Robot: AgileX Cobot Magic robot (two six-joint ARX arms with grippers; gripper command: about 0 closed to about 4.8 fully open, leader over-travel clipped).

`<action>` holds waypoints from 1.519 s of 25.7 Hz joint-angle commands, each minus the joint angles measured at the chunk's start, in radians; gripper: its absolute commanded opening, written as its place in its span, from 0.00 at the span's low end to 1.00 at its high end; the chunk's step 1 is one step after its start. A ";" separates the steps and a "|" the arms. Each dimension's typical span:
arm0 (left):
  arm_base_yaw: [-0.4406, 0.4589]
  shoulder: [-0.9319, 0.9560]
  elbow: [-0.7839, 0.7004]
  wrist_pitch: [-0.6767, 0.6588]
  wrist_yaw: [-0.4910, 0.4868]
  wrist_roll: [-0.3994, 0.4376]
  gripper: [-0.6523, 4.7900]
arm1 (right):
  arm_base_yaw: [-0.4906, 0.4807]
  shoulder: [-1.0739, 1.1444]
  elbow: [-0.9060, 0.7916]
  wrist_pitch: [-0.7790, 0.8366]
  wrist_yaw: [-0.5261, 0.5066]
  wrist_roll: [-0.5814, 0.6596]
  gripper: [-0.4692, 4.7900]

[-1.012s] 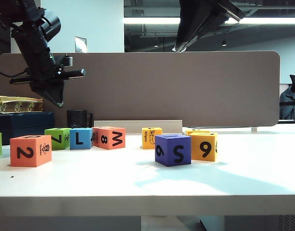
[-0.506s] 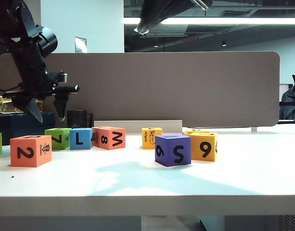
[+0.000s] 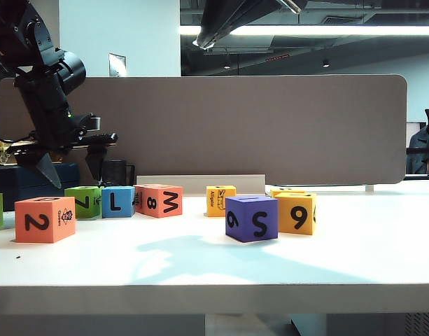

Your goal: Select the appropriate blocks from the scattered letter blocks on the table and arrange them in a row to spell out "DEEP".

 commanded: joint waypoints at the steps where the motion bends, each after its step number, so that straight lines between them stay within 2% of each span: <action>1: -0.001 -0.003 0.006 0.016 0.013 0.000 0.81 | 0.002 -0.004 0.005 0.009 0.023 -0.003 0.09; 9: -0.001 -0.003 0.006 0.029 -0.029 0.028 0.79 | 0.001 -0.004 0.005 0.009 0.024 -0.003 0.09; 21: -0.001 0.034 0.006 0.025 -0.022 0.048 0.78 | 0.001 -0.004 0.004 0.007 0.024 -0.002 0.09; 23: -0.001 0.034 0.006 0.029 -0.022 0.049 0.64 | 0.001 -0.004 0.004 0.006 0.024 -0.003 0.09; 24: -0.001 0.035 0.006 0.029 -0.022 0.049 0.62 | 0.001 -0.004 0.004 0.005 0.024 -0.003 0.09; 33: -0.001 0.028 0.007 0.025 -0.021 0.052 0.62 | 0.000 -0.004 0.004 0.002 0.024 -0.003 0.09; 36: -0.001 0.010 0.010 0.002 -0.020 0.052 0.62 | 0.000 -0.004 0.004 0.002 0.024 -0.003 0.09; 39: -0.001 -0.017 0.071 -0.112 -0.013 0.051 0.62 | 0.000 -0.004 0.004 0.003 0.032 -0.003 0.09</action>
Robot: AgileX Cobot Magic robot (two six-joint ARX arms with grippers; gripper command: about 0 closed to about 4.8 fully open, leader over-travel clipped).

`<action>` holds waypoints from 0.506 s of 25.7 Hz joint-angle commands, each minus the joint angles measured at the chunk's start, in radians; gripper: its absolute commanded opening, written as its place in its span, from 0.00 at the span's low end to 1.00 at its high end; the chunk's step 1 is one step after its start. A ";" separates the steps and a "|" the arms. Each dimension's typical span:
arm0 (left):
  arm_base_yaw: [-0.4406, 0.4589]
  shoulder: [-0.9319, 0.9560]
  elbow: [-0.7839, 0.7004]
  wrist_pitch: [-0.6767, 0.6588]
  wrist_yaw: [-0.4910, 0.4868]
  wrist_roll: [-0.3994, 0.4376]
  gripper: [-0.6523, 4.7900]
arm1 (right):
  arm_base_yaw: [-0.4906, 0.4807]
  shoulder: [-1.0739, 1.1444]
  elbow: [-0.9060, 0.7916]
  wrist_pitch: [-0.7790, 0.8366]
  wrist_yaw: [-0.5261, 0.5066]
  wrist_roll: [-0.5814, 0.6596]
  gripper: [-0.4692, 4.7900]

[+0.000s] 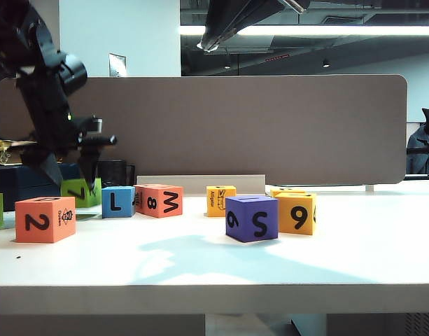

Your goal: Select the appropriate blocks from the scattered letter blocks on the table and arrange them in a row to spell out "DEEP".

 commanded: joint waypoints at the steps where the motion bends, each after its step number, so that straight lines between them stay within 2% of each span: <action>1: -0.002 -0.031 0.071 -0.120 0.021 -0.010 0.62 | 0.001 -0.004 0.005 0.010 0.031 -0.003 0.09; 5: -0.027 -0.058 0.104 -0.242 0.114 -0.070 0.62 | -0.002 -0.004 0.005 0.010 0.055 -0.003 0.09; 13: -0.139 -0.060 0.103 -0.337 0.118 -0.113 0.62 | -0.006 -0.004 0.005 0.009 0.055 -0.003 0.09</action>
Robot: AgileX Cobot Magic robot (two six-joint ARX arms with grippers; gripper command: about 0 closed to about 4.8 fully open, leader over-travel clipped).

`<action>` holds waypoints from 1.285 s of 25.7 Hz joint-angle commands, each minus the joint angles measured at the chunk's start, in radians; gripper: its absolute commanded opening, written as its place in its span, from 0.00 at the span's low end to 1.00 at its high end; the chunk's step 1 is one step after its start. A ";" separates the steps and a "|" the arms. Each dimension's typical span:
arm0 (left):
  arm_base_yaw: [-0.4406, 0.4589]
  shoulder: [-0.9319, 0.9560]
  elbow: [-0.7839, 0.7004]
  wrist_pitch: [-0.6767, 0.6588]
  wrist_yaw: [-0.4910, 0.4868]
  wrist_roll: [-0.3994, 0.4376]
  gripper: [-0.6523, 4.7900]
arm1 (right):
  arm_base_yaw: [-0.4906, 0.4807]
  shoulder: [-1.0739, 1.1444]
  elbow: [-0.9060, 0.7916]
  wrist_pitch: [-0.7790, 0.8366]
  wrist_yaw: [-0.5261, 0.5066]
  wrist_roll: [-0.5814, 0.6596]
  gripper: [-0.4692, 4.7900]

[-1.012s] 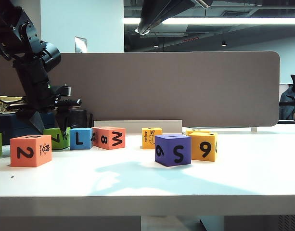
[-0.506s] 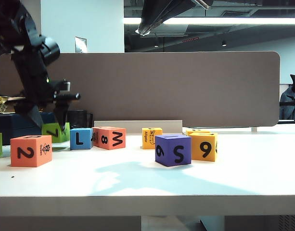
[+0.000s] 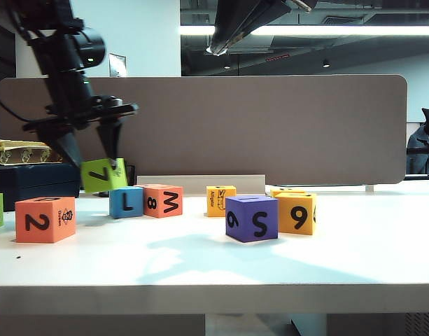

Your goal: Select the appropriate blocks from the scattered letter blocks on the table and arrange them in a row to spell out "DEEP".

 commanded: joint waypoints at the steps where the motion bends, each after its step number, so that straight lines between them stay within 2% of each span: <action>1: -0.054 -0.008 0.002 -0.022 0.004 -0.030 0.62 | 0.001 -0.004 0.004 0.009 0.002 -0.003 0.09; 5: -0.140 -0.008 0.002 -0.049 -0.029 -0.061 0.62 | 0.001 -0.004 0.004 0.008 0.002 -0.003 0.09; 10: -0.188 -0.008 -0.013 -0.116 -0.117 -0.074 0.62 | -0.003 -0.004 0.004 0.006 0.002 -0.003 0.09; 17: -0.192 -0.007 -0.123 -0.087 -0.107 -0.148 0.62 | -0.003 -0.004 0.004 -0.003 0.002 -0.003 0.09; 21: -0.199 -0.007 -0.140 -0.072 -0.069 -0.175 0.62 | -0.003 -0.004 0.004 -0.003 0.002 -0.003 0.09; 29: -0.223 -0.007 -0.142 -0.068 -0.064 -0.189 0.63 | -0.003 -0.004 0.004 -0.008 0.002 -0.003 0.09; 31: -0.229 -0.007 -0.142 -0.068 -0.064 -0.195 0.66 | -0.003 -0.004 0.004 -0.009 0.002 -0.003 0.09; 33: -0.229 -0.007 -0.141 -0.069 -0.063 -0.196 0.75 | -0.003 -0.004 0.004 -0.010 0.002 -0.003 0.09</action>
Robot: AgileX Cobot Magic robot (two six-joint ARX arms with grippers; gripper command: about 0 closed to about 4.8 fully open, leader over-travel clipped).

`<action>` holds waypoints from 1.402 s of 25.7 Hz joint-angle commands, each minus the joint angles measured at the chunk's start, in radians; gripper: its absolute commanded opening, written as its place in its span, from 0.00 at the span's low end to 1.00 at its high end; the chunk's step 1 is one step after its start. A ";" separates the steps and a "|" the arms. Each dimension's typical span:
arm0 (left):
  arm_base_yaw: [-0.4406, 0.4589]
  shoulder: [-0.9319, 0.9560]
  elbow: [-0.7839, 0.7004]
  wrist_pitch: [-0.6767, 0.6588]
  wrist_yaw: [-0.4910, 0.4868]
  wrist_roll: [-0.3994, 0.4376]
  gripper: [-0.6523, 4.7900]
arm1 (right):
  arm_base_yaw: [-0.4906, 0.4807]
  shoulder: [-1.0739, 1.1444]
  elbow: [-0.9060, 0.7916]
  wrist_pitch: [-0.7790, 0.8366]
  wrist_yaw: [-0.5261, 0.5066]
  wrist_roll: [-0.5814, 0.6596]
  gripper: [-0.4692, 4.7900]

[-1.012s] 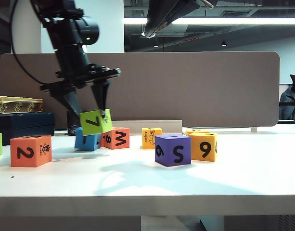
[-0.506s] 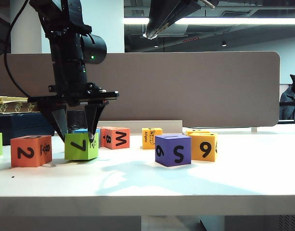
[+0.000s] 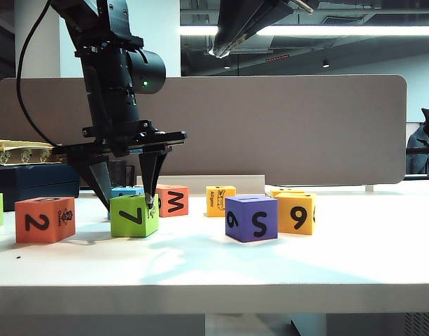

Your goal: Select the appropriate blocks from the scattered letter blocks on the table and arrange them in a row to spell out "DEEP".

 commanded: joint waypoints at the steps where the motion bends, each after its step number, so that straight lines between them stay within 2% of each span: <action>1: -0.002 -0.007 -0.001 0.003 0.005 -0.007 0.76 | 0.002 -0.004 0.005 0.007 0.002 -0.003 0.09; 7: -0.007 -0.008 0.008 -0.011 0.021 -0.003 0.76 | 0.002 -0.004 0.005 0.007 0.002 -0.003 0.09; 13: -0.007 -0.008 0.121 -0.099 0.022 0.024 0.76 | 0.002 -0.004 0.005 0.008 0.011 -0.003 0.09; 20: -0.009 -0.008 0.230 -0.074 0.024 0.050 0.76 | -0.013 -0.005 0.005 0.006 0.146 -0.012 0.09; 30: -0.027 -0.002 0.247 0.208 0.027 0.050 0.74 | -0.164 -0.005 0.005 0.000 0.189 -0.034 0.09; 34: -0.072 0.051 0.247 0.413 0.022 0.050 0.74 | -0.232 -0.006 0.005 -0.017 0.197 -0.067 0.09; 36: -0.084 0.076 0.247 0.451 0.008 0.047 0.74 | -0.239 -0.006 0.005 -0.026 0.218 -0.067 0.09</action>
